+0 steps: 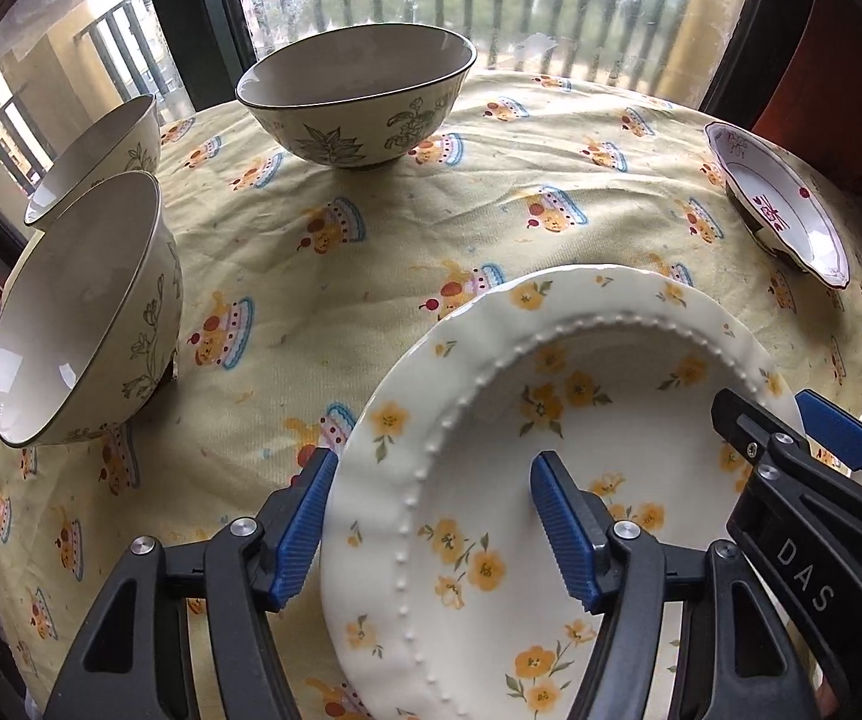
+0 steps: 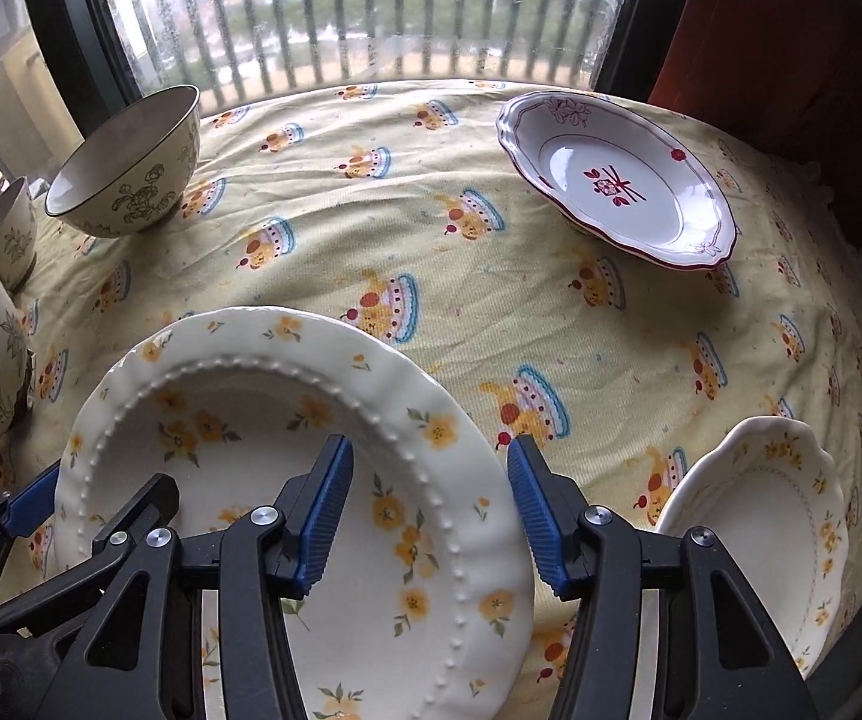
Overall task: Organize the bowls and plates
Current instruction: 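Lift the beaded plate with both grippers and carry it toward the scalloped plate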
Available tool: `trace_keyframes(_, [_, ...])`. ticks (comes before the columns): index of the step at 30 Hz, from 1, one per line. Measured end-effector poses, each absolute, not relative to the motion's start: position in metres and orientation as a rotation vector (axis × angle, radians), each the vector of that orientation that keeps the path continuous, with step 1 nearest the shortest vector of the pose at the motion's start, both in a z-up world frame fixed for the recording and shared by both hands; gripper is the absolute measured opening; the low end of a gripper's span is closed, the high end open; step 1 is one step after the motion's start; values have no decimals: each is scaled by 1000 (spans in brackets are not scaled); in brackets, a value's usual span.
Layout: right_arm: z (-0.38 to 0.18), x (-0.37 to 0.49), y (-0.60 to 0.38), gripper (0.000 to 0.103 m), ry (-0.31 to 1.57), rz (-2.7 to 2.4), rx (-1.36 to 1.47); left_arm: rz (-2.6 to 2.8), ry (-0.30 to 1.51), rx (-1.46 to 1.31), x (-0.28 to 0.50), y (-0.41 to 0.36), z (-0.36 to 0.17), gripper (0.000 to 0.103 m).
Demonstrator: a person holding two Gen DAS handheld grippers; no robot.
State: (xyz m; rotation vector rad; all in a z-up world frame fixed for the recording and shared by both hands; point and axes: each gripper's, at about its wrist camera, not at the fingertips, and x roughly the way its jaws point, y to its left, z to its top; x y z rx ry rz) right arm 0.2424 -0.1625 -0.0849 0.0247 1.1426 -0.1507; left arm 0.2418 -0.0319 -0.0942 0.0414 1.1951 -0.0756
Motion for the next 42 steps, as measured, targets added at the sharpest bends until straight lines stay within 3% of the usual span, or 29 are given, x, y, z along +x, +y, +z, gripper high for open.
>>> trace_keyframes(15, [-98,225,-173,62,1237,-166,99,-107,1207,111,226,-36,-97,72])
trace_keyframes(26, [-80,214,-171,61,1251,-188,72,-105,1224,3,217,-30,-77,70])
trace_keyframes(42, [-40,194,-222,60,1196,-129,66,-43,1163,14,196,-84,-46,70])
